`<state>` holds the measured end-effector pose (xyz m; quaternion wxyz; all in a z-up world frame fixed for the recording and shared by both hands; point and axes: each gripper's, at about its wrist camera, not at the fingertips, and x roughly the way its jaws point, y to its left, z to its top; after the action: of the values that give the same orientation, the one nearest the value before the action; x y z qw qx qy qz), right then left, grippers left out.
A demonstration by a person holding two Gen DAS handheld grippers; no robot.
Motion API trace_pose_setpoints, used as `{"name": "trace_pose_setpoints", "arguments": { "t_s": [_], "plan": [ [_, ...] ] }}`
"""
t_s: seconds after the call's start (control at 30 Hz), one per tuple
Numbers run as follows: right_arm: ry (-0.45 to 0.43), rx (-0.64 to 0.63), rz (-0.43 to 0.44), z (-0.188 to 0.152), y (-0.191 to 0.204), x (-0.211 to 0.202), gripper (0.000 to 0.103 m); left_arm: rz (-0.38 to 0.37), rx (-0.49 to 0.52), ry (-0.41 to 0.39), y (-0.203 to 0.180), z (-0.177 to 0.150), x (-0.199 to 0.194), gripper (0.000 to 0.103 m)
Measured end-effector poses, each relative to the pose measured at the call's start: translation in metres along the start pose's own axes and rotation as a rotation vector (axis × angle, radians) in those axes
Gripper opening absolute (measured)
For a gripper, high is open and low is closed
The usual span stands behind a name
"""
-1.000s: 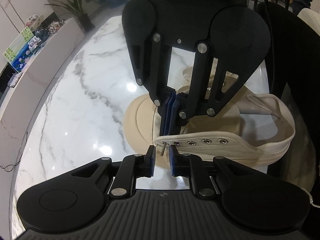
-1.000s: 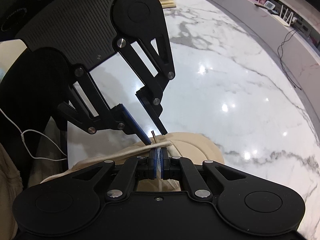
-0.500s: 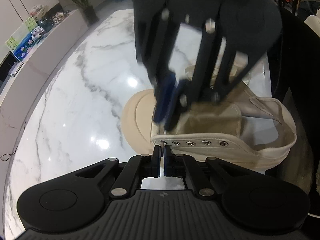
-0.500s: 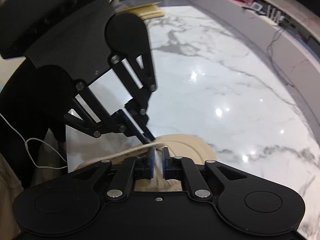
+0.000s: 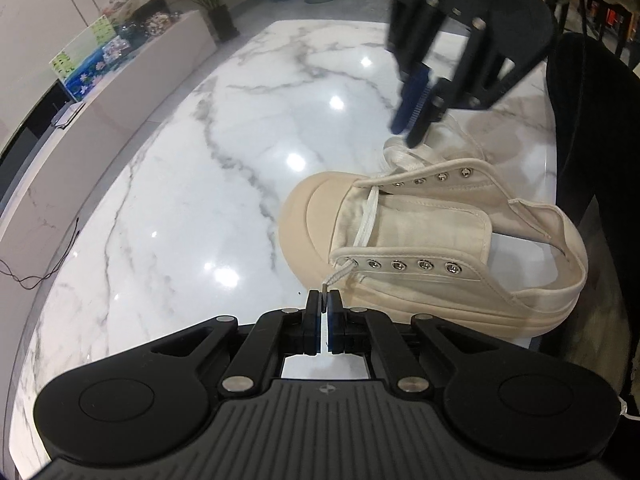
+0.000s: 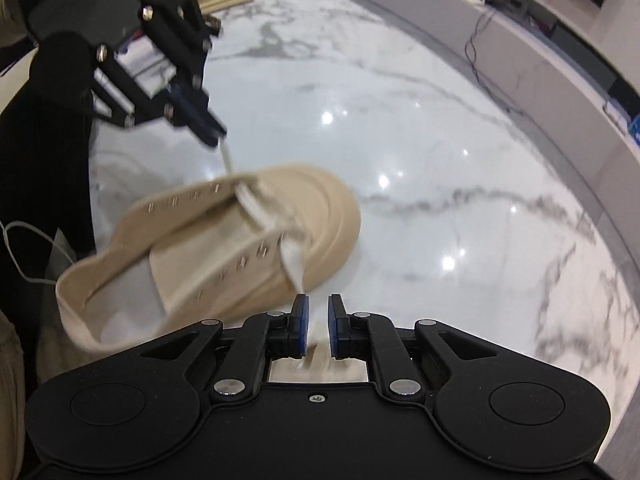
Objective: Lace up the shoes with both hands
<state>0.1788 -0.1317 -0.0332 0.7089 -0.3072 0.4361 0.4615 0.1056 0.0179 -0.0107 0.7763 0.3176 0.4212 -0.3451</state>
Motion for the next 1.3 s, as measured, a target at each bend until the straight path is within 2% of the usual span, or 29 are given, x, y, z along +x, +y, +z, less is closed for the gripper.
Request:
{"name": "trace_pose_setpoints", "arguments": {
  "t_s": [0.27, 0.47, 0.53, 0.57, 0.67, 0.73, 0.77, 0.83, 0.87, 0.9, 1.07, 1.2, 1.3],
  "plan": [
    [0.044, 0.051, -0.027, -0.029, -0.01, 0.004, 0.01, -0.012, -0.087, -0.027, 0.01, 0.001, -0.001, 0.002],
    [0.06, 0.026, -0.001, -0.037, -0.009, 0.007, 0.011, 0.003, -0.075, -0.01, 0.008, 0.004, 0.002, 0.002],
    [0.059, -0.001, 0.028, -0.04, -0.005, 0.007, 0.024, 0.005, -0.073, -0.004, 0.007, 0.004, 0.004, 0.002],
    [0.05, -0.028, 0.046, -0.04, 0.001, 0.007, 0.036, 0.005, -0.073, -0.002, 0.007, 0.003, 0.005, 0.002],
    [0.038, -0.107, 0.092, -0.04, 0.019, 0.01, 0.038, 0.006, -0.074, 0.002, 0.007, 0.004, 0.006, 0.002],
    [0.048, -0.129, 0.098, -0.04, 0.027, 0.016, 0.037, 0.005, -0.073, 0.001, 0.007, 0.003, 0.004, 0.002],
    [0.063, -0.125, 0.096, -0.041, 0.028, 0.022, 0.034, 0.005, -0.072, 0.001, 0.007, 0.003, 0.004, 0.002],
    [0.084, -0.109, 0.094, -0.043, 0.027, 0.028, 0.02, 0.006, -0.073, 0.004, 0.007, 0.003, 0.004, 0.002],
    [0.091, -0.098, 0.093, -0.044, 0.026, 0.03, 0.005, 0.007, -0.074, 0.005, 0.006, 0.003, 0.004, 0.002],
    [0.098, -0.087, 0.089, -0.044, 0.025, 0.031, 0.002, 0.009, -0.074, 0.008, 0.006, 0.003, 0.005, 0.002],
    [0.097, -0.031, 0.012, -0.047, 0.013, 0.015, 0.0, 0.015, -0.07, 0.018, 0.004, 0.003, 0.007, 0.002],
    [0.114, 0.046, -0.103, -0.055, -0.011, -0.003, 0.0, 0.022, -0.067, 0.018, 0.001, 0.003, 0.005, 0.002],
    [0.161, 0.098, -0.201, -0.066, -0.028, -0.01, 0.0, 0.027, -0.068, 0.019, 0.0, 0.004, 0.004, 0.002]
  ]
}}
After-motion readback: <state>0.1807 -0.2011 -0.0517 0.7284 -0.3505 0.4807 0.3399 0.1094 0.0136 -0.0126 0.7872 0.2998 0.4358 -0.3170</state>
